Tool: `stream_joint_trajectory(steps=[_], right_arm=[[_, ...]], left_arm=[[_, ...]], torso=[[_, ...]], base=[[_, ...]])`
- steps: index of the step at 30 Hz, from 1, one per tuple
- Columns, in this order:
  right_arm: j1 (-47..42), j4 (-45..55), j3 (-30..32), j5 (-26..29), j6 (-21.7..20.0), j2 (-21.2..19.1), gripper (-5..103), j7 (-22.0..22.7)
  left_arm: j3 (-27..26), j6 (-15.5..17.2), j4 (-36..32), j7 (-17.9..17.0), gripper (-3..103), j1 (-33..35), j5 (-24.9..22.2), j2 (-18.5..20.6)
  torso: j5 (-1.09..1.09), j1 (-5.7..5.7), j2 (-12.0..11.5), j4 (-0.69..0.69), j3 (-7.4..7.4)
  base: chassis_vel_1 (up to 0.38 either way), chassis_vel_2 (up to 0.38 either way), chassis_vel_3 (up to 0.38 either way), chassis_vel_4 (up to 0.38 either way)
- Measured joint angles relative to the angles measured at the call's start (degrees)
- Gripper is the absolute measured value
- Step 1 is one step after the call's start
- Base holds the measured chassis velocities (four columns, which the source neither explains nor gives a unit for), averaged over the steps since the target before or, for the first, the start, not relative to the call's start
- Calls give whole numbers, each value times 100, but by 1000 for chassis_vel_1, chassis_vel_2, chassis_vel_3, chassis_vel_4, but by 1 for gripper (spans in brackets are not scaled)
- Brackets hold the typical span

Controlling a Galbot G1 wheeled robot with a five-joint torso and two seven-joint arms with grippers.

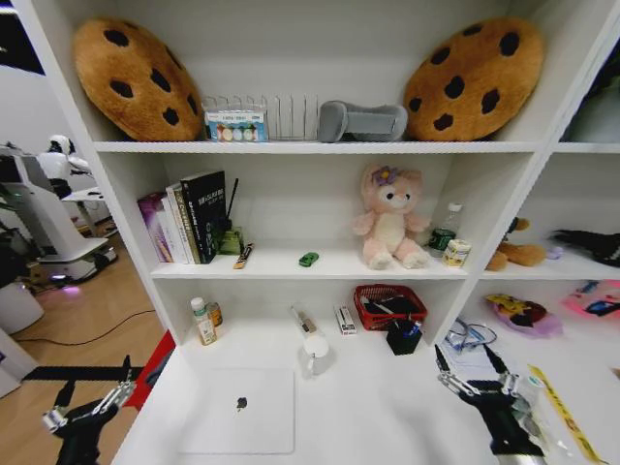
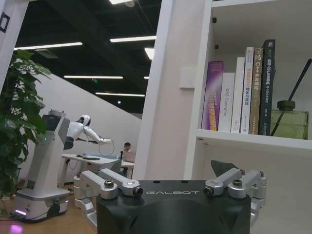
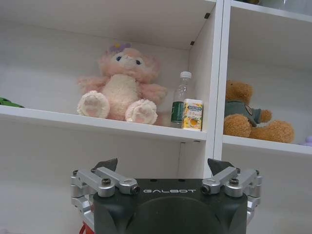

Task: Organize the objects on the table.

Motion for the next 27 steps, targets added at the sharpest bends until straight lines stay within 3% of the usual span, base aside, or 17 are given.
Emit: stream_joint_trajectory(steps=[11, 26, 27], right_arm=[[-120, -38, -119, -229, 109, 263, 100, 7], [40, -84, -222, -260, 16, 182, 100, 101], [52, -79, -237, -275, 25, 177, 100, 108]], left_arm=[[-90, -39, 162, 3, 100, -32, -148, 86], [-61, 104, 137, -27, 100, -133, -98, 63], [-54, 107, 137, -28, 100, -133, -87, 51]], torso=[[-1, 0, 0, -2, 0], [5, 2, -1, -4, 2], [-3, 2, -1, -2, 1]], base=[[-19, -14, 26, 17], [-187, -195, 200, 181], [-240, -227, 222, 222]])
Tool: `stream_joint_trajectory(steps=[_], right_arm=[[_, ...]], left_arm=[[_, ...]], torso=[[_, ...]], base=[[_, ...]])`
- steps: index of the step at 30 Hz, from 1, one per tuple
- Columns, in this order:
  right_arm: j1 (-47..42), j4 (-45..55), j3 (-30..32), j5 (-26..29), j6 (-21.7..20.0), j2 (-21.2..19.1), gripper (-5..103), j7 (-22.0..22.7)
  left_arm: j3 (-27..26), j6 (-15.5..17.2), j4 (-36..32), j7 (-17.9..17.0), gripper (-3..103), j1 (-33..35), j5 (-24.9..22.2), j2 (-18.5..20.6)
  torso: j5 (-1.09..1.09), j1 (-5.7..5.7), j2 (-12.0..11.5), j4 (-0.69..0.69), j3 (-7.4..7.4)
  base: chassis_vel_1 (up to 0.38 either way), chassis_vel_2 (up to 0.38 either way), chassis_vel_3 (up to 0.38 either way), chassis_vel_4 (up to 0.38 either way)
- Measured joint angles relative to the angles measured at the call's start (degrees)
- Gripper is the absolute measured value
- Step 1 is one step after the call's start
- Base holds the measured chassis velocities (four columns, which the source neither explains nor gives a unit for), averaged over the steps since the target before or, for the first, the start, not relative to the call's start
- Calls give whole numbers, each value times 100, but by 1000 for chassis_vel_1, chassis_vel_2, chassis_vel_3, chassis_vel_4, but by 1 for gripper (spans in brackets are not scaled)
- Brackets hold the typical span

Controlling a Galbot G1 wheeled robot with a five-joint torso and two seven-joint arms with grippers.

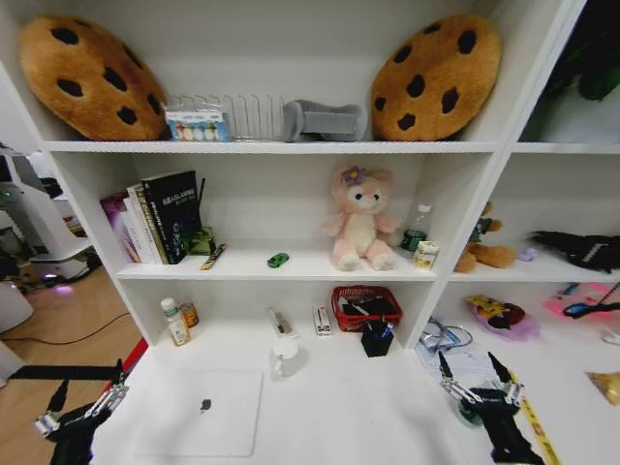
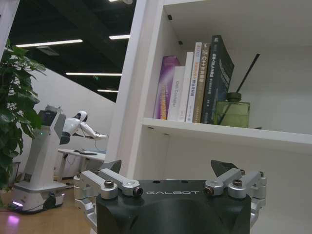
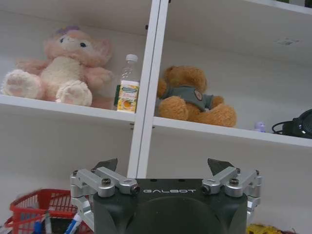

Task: Organize the objects on the table.

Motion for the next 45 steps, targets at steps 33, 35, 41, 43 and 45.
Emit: stream_joint_trajectory(steps=[33, 35, 41, 43, 45], right_arm=[[-94, -449, -282, 141, -358, 284, 100, 337], [-1, -541, -324, 165, -413, 242, 100, 318], [225, -744, -448, 174, -570, 106, 103, 235], [256, -772, -480, 169, -579, 93, 100, 211], [247, -780, -527, 103, -546, 94, 90, 193]], left_arm=[[12, -73, 64, -14, 100, -15, 60, -201], [13, -73, 65, -14, 100, -15, 61, -201], [27, -99, 82, 6, 100, -7, 112, -218], [28, -103, 81, 6, 100, -7, 112, -226], [28, -107, 78, 7, 100, -6, 110, -235]], torso=[[4, -1, 1, 1, -1], [5, -1, 1, 2, -1], [4, -2, 1, 2, 0], [4, -1, 1, 2, 0], [4, -1, 1, 1, 0]], base=[[-12, -17, 20, 17], [0, 0, 0, 0], [0, 0, 0, 0], [0, 0, 0, 0], [0, 0, 0, 0]])
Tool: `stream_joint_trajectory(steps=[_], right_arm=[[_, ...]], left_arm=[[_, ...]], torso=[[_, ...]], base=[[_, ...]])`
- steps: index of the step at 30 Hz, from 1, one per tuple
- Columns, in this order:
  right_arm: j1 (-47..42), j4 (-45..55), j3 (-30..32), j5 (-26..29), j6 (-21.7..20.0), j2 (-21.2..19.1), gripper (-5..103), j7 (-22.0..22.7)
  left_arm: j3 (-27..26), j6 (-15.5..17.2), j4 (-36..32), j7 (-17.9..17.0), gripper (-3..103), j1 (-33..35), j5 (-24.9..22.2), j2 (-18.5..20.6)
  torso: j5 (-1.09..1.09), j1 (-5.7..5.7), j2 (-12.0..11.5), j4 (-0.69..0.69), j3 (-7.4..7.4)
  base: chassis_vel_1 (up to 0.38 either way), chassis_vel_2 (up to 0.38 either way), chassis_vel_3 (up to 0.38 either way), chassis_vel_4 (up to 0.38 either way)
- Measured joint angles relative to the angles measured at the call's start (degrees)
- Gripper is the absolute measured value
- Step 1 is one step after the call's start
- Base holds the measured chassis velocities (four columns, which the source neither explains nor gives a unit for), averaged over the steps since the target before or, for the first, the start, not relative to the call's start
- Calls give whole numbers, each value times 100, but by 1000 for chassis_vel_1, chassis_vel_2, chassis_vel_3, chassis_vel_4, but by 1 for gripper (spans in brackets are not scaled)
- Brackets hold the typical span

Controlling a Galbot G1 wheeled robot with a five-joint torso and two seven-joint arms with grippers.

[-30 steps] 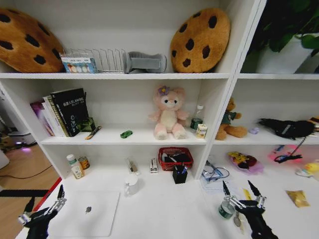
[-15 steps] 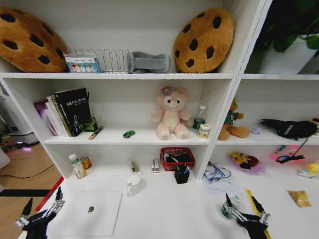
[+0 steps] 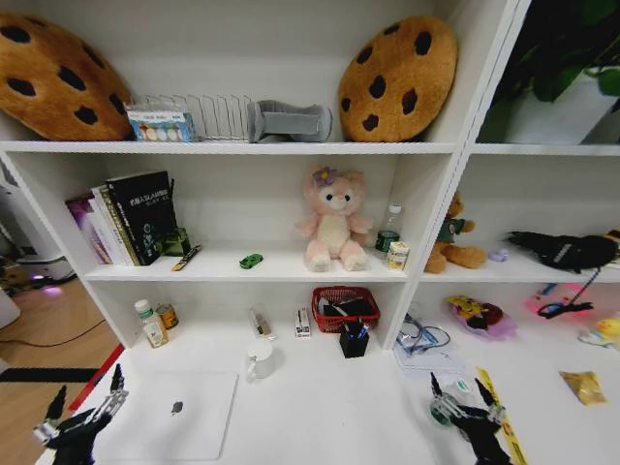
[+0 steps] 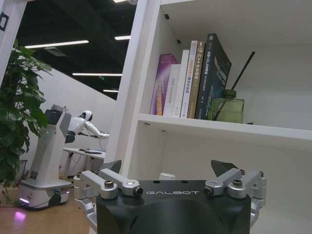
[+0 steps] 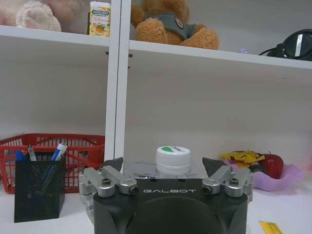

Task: Organize the objects on the table.

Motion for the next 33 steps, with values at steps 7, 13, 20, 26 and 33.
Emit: stream_joint_trajectory(steps=[7, 13, 20, 26, 33], right_arm=[[-98, 62, -48, -167, 102, 90, 68, -3], [-170, 81, -36, -236, 192, 134, 46, 5], [-330, 173, 40, -226, 267, 191, 30, 32], [-746, 470, 183, -244, 402, 345, 30, 139], [-1582, 1078, 484, -449, 620, 776, 30, 348]], left_arm=[[11, -14, 22, 1, 100, 3, 4, -13], [2, -24, 24, 1, 100, 4, -48, 9], [0, -61, 33, 1, 100, 16, -75, 23], [4, -68, 36, 1, 100, 3, -114, 94], [59, -109, 254, -1, 100, -125, -261, 423]], torso=[[-1, 0, 0, 0, 0], [0, 0, 0, 0, 0], [0, 0, 0, 0, 0], [0, 0, 0, 1, 0], [-2, 0, 0, 0, 0]], base=[[0, 0, 0, 0], [0, 0, 0, 0], [0, 0, 0, 0], [0, 0, 0, 0], [0, 0, 0, 0]])
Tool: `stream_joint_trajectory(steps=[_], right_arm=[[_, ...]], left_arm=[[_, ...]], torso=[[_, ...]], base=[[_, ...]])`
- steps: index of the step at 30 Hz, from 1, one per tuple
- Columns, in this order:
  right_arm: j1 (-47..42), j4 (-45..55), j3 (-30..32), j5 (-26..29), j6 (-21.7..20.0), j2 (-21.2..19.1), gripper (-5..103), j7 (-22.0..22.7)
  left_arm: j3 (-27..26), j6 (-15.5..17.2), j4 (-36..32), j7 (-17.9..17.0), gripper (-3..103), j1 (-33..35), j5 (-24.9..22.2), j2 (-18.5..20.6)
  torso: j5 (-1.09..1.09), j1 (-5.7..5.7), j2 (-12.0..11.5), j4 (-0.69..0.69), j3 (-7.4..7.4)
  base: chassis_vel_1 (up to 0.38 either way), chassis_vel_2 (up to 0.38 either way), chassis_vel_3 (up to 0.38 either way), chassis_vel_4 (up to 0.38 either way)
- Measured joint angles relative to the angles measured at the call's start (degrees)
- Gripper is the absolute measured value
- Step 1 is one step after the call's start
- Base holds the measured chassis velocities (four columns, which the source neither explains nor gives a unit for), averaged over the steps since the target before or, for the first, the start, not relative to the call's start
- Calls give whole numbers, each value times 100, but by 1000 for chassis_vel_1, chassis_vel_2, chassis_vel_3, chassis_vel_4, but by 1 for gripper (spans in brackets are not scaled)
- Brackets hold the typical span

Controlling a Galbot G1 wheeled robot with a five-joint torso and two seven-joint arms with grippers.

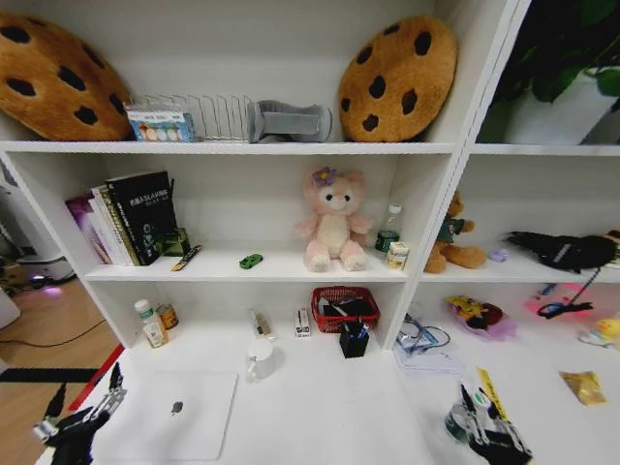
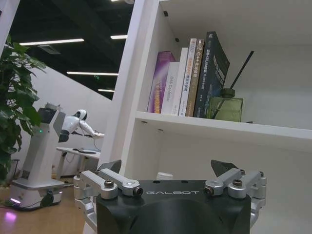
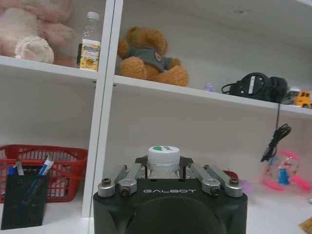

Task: Organize the objects on the table.

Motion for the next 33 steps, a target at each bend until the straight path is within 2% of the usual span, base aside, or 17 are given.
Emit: stream_joint_trajectory(steps=[5, 7, 8, 9, 10, 11, 16, 26, 29, 33], right_arm=[[-250, 188, 180, -115, -86, 282, 30, 251], [-308, 221, 222, -126, -122, 348, 30, 324], [-390, 262, 264, -141, -158, 424, 30, 407], [-616, 328, 316, -190, -178, 545, 30, 571], [-922, 352, 323, -377, -98, 684, 30, 820], [-1170, 308, 268, -626, 81, 822, 30, 1069], [-1371, -29, 164, -879, 447, 1085, 30, 1410], [-1013, -1293, 52, -867, 709, 1162, 30, 1499], [-719, -1948, -112, -901, 787, 1139, 30, 1474], [-480, -2339, -216, -896, 793, 1081, 30, 1438]], left_arm=[[52, 84, 112, -28, 100, -168, -77, 220], [60, 102, 128, -37, 100, -198, -98, 279], [72, 113, 150, -38, 100, -232, -136, 347], [75, 115, 184, -47, 100, -270, -190, 428], [89, 113, 255, -50, 100, -329, -263, 526], [107, 85, 328, -50, 100, -379, -315, 603], [180, -27, 517, -45, 100, -457, -385, 697], [238, -70, 633, -36, 100, -581, -412, 797], [213, -20, 610, -36, 100, -595, -411, 800], [184, 28, 593, -42, 100, -598, -398, 785]], torso=[[-1, 0, 0, 1, 0], [0, 0, 0, -3, 0], [3, 0, 0, 3, 0], [2, 0, 0, 2, 1], [-1, 0, 0, -2, 0], [0, 0, 0, -1, 0], [0, 0, 0, 1, 0], [1, 0, 0, 1, 0], [2, 0, 0, -1, 0], [2, 0, 0, 0, 0]], base=[[0, 0, 0, 0], [0, 0, 0, 0], [0, 0, 0, 0], [0, 0, 0, 0], [0, 0, 0, 0], [0, 0, 0, 0], [0, 0, 0, 0], [0, 0, 0, 0], [0, 0, 0, 0], [0, 0, 0, 0]])
